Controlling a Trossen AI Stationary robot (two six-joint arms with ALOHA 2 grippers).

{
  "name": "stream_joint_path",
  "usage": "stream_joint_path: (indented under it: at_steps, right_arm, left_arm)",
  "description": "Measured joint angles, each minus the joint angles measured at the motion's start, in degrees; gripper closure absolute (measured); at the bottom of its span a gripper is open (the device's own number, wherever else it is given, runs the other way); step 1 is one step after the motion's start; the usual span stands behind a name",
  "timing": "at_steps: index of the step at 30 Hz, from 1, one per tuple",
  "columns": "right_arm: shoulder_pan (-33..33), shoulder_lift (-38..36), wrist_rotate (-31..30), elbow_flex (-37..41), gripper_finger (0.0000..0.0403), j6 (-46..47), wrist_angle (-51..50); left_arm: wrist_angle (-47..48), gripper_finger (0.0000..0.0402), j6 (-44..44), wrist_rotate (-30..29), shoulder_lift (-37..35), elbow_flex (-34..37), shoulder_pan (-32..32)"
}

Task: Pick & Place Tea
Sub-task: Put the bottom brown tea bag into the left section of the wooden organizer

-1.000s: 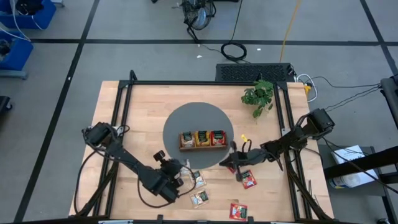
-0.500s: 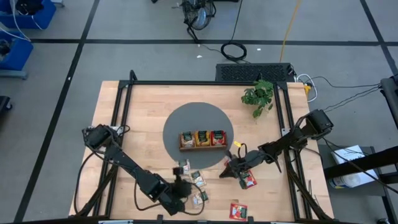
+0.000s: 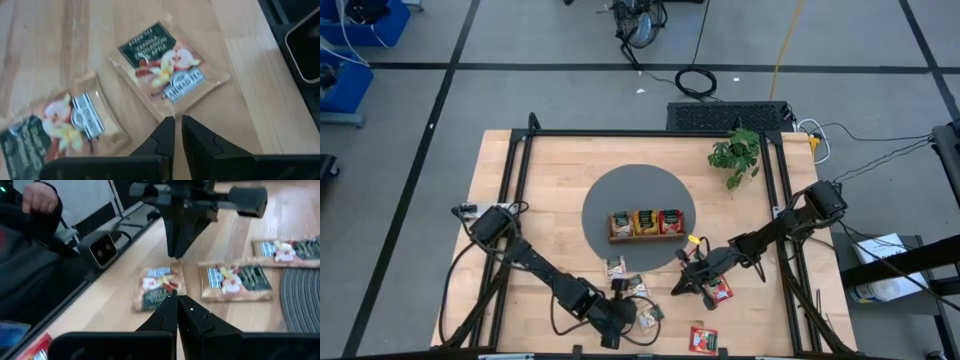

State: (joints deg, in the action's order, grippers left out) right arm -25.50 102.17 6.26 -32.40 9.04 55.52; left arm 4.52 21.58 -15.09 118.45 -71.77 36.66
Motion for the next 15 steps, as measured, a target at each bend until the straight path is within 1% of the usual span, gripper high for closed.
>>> stream_joint_path:
  at_steps: [6,11,15]
  right_arm:
    - [0.0,0.0,-0.04,0.02,0.0403,-0.33,-1.37]
    - [0.0,0.0,-0.07,0.02,0.0403,-0.33,-1.41]
    - [0.0,0.01,-0.09,0.02,0.0403,-0.33,-1.74]
  left_arm:
    - [-1.02,0.036,-1.07,0.0,0.04,0.0,-1.01]
    - [-3.86,0.036,-5.15,0.14,0.09,0.02,-0.73]
    - [-9.4,0.036,-8.69,6.12,0.09,0.0,0.02]
